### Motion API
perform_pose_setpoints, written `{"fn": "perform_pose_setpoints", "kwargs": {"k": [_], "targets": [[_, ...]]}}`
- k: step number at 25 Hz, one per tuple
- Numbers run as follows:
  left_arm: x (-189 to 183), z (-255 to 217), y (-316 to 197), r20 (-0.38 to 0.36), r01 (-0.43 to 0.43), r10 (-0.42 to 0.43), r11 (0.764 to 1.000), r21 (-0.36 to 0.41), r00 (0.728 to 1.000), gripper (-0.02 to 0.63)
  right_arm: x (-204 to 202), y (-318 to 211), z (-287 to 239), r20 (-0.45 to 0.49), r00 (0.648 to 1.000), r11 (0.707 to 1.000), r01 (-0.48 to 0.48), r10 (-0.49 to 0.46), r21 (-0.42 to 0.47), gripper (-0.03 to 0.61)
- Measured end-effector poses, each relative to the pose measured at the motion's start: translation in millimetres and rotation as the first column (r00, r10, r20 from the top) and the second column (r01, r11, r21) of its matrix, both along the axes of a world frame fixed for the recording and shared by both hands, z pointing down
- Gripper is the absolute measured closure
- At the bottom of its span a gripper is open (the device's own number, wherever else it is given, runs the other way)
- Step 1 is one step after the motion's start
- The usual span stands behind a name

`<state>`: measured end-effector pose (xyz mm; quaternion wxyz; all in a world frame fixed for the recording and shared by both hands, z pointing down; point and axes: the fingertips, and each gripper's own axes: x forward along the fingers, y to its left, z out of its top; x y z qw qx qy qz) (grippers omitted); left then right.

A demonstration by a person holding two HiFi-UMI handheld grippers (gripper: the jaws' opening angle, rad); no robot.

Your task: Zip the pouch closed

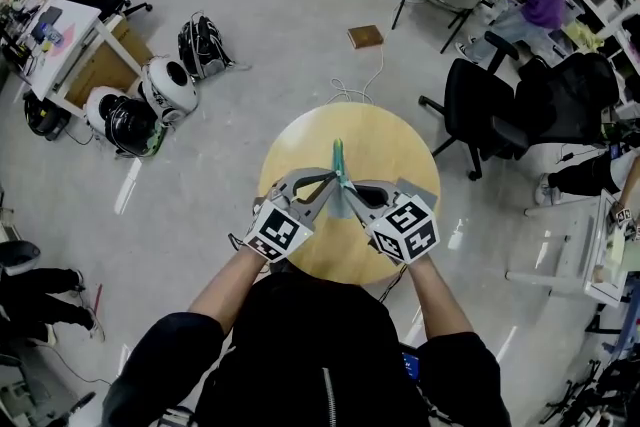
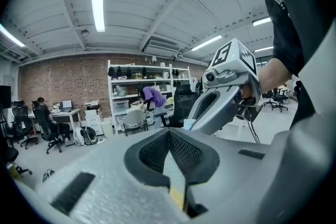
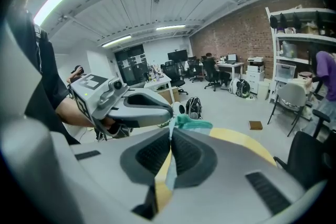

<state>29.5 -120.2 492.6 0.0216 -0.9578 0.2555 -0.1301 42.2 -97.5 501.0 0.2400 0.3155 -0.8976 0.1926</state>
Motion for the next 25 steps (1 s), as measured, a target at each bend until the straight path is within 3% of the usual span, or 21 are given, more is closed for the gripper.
{"fn": "perform_pose_setpoints", "kwargs": {"k": [19, 25], "targets": [[-20.5, 5.5, -17.9, -0.007, 0.061, -0.062, 0.997, -0.043, 0.998, 0.609, -0.2, 6.9, -3.7, -0.008, 1.0, 1.0, 0.017, -0.017, 0.018, 0.569], [-41.4, 12.6, -32.5, -0.004, 0.129, -0.13, 0.989, -0.065, 0.992, 0.609, 6.7, 12.0, -4.1, 0.007, 1.0, 1.0, 0.016, -0.016, 0.015, 0.569]]}}
